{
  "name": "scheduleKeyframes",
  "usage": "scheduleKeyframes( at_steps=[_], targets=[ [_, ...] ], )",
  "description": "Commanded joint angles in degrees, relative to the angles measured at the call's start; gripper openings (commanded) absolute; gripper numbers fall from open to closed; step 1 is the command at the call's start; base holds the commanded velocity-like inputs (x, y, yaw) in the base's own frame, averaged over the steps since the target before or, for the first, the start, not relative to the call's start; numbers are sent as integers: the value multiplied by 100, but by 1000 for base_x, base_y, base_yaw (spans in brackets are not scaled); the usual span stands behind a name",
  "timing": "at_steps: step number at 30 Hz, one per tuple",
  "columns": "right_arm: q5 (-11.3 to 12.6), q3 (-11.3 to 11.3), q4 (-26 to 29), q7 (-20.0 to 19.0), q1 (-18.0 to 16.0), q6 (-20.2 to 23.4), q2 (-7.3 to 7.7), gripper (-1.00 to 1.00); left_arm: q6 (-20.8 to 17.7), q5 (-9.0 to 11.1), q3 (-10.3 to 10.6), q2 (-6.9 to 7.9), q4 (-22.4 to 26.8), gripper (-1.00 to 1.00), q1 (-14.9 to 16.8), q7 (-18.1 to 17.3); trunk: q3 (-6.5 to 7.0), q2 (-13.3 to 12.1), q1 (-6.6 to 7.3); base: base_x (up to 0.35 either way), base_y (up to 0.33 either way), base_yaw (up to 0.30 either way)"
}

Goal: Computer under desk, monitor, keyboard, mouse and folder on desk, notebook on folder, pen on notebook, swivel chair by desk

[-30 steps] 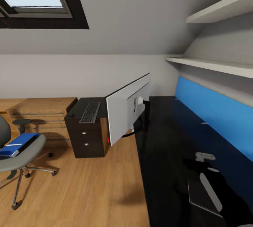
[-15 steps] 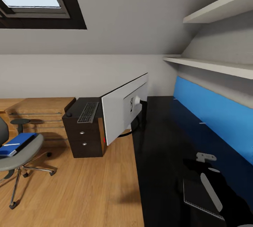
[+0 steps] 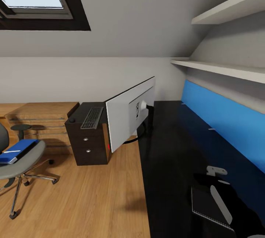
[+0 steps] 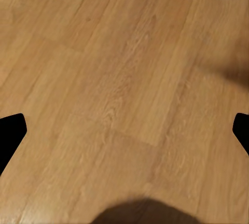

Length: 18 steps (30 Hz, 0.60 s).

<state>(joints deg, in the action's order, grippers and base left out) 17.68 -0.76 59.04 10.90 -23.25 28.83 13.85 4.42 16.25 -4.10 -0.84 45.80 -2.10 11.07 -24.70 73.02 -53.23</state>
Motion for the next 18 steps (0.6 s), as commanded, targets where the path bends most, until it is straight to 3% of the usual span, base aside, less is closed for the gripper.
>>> scheduleKeyframes(
  at_steps=[1, 7, 13, 18],
  targets=[
    [61, 7, -14, 45, -12, 19, 3, 100, 15, 63, -29, -6, 20, 100, -1, 3, -5, 3, 0, 0, 0, 0],
    [57, 1, -195, 44, -71, 9, 31, 100, 15, 76, -113, -18, 61, 100, -1, 1, -5, 3, 0, 0, 0, 0],
    [65, -3, -910, 38, -450, -264, 166, 100, 15, 80, -132, -21, 70, 100, -1, 0, -5, 3, 0, 0, 0, 0],
    [56, -3, -1405, 36, -680, -502, 189, 100, 15, 80, -134, -27, 70, 100, -1, -4, -5, 3, 0, 0, 0, 0]
  ],
)
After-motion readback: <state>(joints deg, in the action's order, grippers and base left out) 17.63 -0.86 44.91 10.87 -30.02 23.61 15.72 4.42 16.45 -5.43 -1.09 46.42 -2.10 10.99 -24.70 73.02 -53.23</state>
